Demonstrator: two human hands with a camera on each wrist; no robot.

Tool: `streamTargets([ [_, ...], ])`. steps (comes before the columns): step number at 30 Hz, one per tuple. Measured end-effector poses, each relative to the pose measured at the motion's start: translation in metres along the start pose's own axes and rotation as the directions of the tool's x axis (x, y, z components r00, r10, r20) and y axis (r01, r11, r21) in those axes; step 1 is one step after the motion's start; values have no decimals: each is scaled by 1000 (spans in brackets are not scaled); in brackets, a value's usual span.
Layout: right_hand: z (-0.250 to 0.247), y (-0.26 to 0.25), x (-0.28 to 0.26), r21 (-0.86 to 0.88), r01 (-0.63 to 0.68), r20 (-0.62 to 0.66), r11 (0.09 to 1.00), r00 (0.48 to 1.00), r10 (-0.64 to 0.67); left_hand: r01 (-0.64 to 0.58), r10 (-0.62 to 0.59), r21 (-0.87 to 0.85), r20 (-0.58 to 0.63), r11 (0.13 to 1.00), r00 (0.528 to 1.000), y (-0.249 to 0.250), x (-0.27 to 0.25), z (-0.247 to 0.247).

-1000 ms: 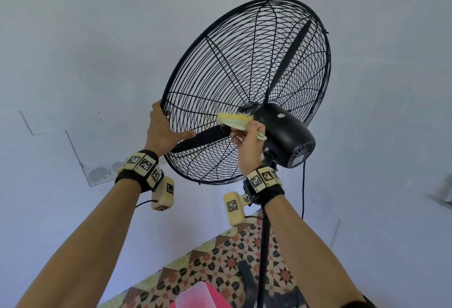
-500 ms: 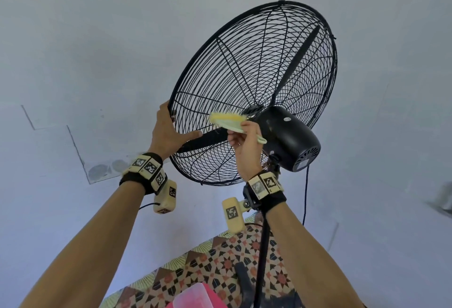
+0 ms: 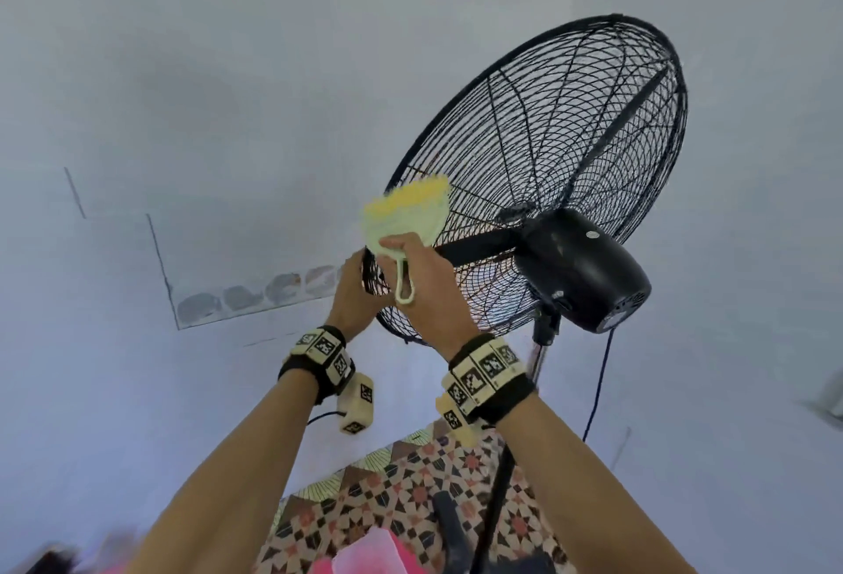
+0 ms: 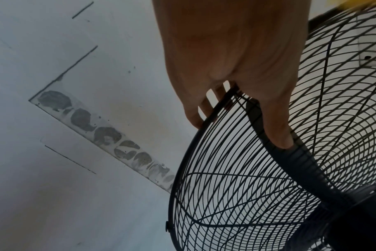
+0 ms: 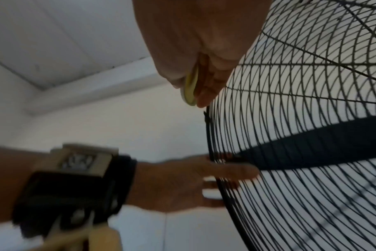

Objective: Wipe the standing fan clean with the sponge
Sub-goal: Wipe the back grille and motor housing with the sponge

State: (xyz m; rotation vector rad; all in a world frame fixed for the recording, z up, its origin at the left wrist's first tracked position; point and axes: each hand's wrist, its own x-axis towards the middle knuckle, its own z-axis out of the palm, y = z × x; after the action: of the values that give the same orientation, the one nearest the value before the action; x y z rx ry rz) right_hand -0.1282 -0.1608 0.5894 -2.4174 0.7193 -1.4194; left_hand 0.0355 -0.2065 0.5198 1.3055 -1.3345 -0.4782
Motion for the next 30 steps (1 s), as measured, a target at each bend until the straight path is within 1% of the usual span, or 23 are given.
streamTargets([
  [1,9,8,-9,-58,19,39,998,999,-17,-25,25,-23,2,999,1000,-1,0,-1],
  [4,25,24,-35,-183,60,163,981,986,-30,-75,81,-90,68,993,994,-5,3,-4],
  [5,29,26,-41,-218,72,204,973,979,-27,-103,108,-78,65,992,992,-8,3,-5],
  [7,30,24,-47,-244,77,244,967,970,-15,-143,150,-114,59,983,987,-12,3,-6],
  [8,28,19,-45,-237,81,241,968,970,-22,-164,172,-123,51,979,984,-14,2,-6],
  [9,26,11,-40,-218,80,220,973,975,-31,-186,192,-97,47,978,980,-17,2,-6],
  [10,22,1,-32,-193,68,187,979,982,-31,-203,208,-76,73,976,975,-19,2,-6],
  [13,13,-15,-3,-138,34,30,990,999,-30,-166,169,-37,88,985,982,-31,8,-8],
  [14,12,-15,1,-153,37,7,987,999,-37,-163,166,-38,80,986,983,-33,9,-8],
  [15,13,-12,-1,-188,42,23,981,999,-39,-171,173,-34,71,985,982,-37,9,-8],
  [16,17,-7,-7,-232,48,71,971,997,-33,-176,178,-36,69,984,982,-39,10,-7],
  [18,28,4,-30,-317,77,212,945,977,-9,-165,168,-46,80,985,983,-41,11,-6],
  [19,33,7,-40,-344,93,256,934,967,-2,-166,170,-48,85,985,982,-40,10,-6],
  [20,35,6,-44,-353,99,266,930,964,-1,-163,167,-59,86,985,982,-41,9,-5],
  [21,35,3,-42,-346,98,249,933,969,-9,-149,156,-90,80,985,984,-42,10,-5],
  [22,32,-5,-35,-317,85,205,945,979,-20,-136,147,-117,85,984,986,-44,11,-5],
  [24,21,-20,-14,-220,50,61,974,997,-37,-126,138,-117,99,985,986,-46,12,-5],
  [26,13,-26,3,-158,27,-44,987,998,-35,-153,162,-101,87,983,983,-48,11,-5],
  [28,15,-20,3,-175,26,-60,984,998,-37,-147,158,-126,86,981,984,-48,10,-5],
  [30,25,-8,-16,-259,39,2,965,999,-40,-155,166,-136,76,979,983,-45,9,-4],
])
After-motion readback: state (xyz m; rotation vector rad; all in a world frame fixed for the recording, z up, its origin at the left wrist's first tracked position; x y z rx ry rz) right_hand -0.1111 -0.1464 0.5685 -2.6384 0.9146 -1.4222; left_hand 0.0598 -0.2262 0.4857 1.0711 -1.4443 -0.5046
